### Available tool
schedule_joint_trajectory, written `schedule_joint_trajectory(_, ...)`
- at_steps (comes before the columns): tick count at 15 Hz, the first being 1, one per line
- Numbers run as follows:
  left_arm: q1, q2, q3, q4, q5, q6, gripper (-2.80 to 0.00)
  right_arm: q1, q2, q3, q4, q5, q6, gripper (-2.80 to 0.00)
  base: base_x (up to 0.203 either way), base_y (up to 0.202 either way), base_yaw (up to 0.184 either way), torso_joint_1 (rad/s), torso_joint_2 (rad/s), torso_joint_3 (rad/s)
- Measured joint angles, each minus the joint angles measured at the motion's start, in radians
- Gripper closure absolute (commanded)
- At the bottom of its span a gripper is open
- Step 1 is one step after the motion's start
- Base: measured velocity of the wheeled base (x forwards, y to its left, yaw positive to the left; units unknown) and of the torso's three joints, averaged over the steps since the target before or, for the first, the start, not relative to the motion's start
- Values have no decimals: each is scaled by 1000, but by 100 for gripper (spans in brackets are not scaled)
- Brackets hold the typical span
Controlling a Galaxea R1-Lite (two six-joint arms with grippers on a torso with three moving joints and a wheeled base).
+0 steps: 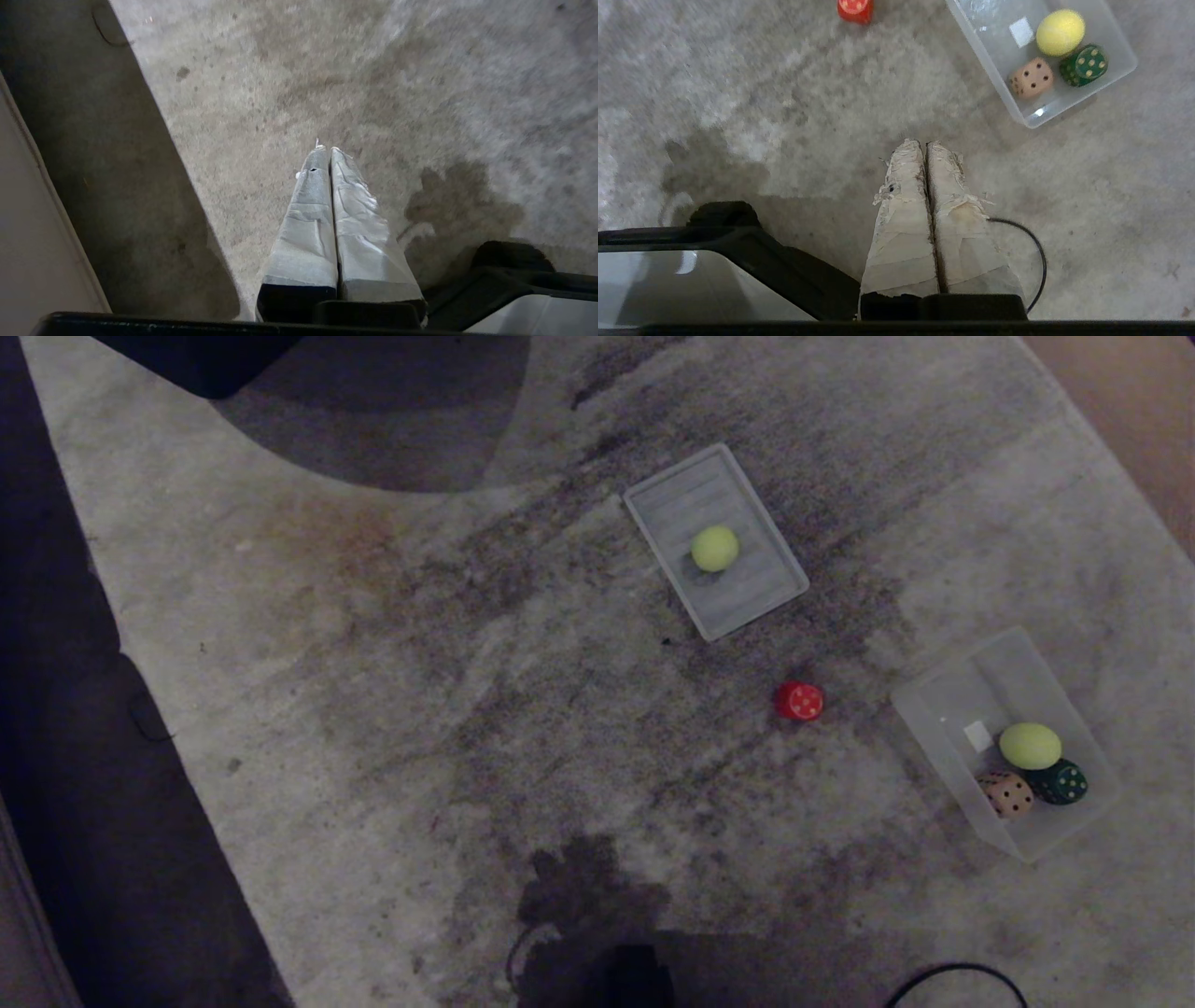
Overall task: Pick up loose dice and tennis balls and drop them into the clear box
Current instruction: Find toys out of the box
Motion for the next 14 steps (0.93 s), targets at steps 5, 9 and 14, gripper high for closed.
schedule_joint_trajectory(5, 0, 0, 0, 0, 0, 0, 0, 0, 0, 0, 0, -1, -2, 0, 0, 0, 0, 0, 3, -199)
schedule_joint_trajectory(9, 0, 0, 0, 0, 2, -20, 0, 0, 0, 0, 1, 1, -14, 0, 0, 0, 0, 2, 3, -55)
schedule_joint_trajectory(14, 0, 0, 0, -2, 9, -43, 0, -5, 76, -144, 48, -4, 4, 0, 0, 0, 0, 0, 0, 0)
